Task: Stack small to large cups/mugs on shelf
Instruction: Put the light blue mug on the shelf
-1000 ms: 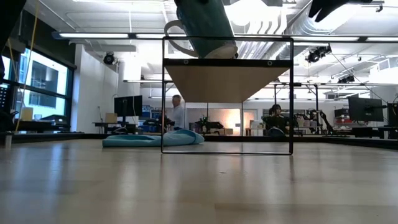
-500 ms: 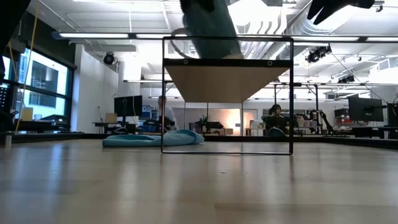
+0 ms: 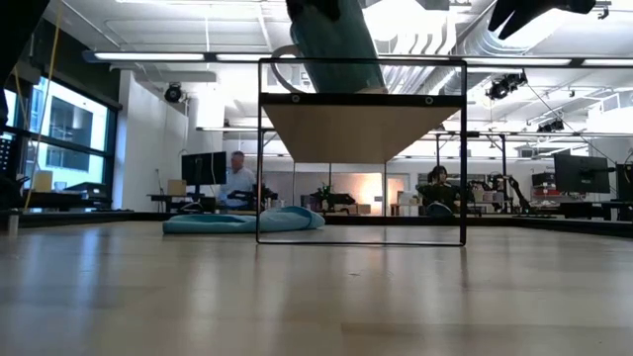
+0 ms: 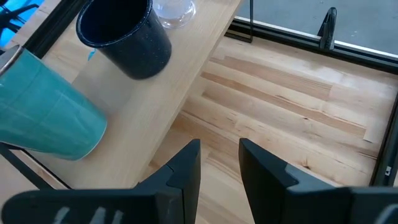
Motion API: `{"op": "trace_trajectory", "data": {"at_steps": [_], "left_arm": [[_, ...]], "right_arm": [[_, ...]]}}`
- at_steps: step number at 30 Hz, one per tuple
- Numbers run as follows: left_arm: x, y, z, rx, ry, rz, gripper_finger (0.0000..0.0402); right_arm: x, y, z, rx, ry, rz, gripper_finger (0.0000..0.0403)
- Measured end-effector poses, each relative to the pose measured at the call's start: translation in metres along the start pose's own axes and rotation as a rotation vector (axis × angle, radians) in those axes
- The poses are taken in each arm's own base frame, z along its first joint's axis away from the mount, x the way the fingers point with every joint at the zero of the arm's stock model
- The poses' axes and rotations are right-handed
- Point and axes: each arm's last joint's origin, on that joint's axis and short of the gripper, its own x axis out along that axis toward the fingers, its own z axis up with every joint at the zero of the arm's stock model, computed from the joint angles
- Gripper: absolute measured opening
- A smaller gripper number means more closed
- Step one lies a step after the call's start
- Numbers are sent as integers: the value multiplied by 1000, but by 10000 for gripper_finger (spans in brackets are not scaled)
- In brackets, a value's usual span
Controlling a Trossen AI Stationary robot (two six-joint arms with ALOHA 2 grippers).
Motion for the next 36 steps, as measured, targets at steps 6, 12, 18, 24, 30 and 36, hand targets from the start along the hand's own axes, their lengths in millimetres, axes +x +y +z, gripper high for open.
{"op": "trace_trajectory", "data": {"at_steps": [6, 12, 18, 24, 30, 36], "left_arm": [[0, 0, 0, -1, 2, -5, 23], [0, -1, 0, 0, 1, -19, 26], [0, -1, 0, 8, 0, -28, 27], [0, -1, 1, 10, -8, -31, 51], [0, -1, 1, 11, -11, -30, 61], [0, -1, 2, 11, -19, -27, 60]], "right_arm": [[0, 0, 0, 0, 0, 1, 101], [0, 0, 0, 3, -1, 4, 101], [0, 0, 0, 3, -1, 4, 101], [0, 0, 0, 3, -1, 4, 101], [0, 1, 0, 3, -1, 4, 101], [0, 1, 0, 3, -1, 4, 101]]}}
